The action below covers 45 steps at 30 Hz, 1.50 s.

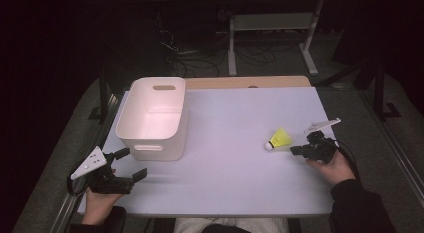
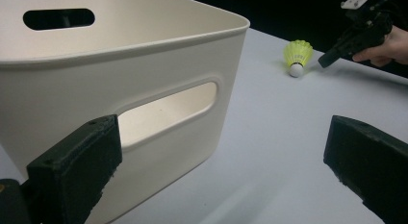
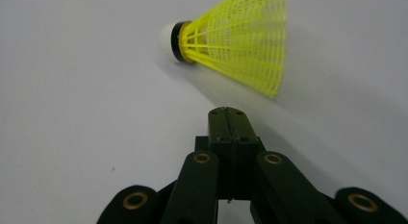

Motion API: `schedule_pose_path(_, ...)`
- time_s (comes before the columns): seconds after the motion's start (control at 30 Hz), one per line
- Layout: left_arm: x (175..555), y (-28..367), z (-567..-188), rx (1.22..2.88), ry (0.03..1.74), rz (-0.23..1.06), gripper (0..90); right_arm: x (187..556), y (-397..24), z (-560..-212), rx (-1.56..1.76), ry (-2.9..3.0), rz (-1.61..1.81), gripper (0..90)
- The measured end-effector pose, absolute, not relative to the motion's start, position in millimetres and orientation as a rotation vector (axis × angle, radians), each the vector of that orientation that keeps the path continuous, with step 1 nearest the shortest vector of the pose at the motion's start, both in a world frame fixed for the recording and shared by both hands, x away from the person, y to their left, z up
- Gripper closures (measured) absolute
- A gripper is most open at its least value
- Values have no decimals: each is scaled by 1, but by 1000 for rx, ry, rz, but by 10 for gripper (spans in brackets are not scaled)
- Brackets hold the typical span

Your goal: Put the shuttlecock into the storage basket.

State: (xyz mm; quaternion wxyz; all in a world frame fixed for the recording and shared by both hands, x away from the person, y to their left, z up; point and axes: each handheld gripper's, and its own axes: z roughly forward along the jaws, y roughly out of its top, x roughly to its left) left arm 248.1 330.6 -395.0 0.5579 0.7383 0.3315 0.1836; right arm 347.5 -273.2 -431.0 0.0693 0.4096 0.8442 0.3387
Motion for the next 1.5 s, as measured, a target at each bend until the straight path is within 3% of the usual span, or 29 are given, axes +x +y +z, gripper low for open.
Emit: schedule_pose_path(1.5, 248, 331, -395, 1745, 777, 430, 0, 403, -251, -415, 1208, 2619, 1103, 887)
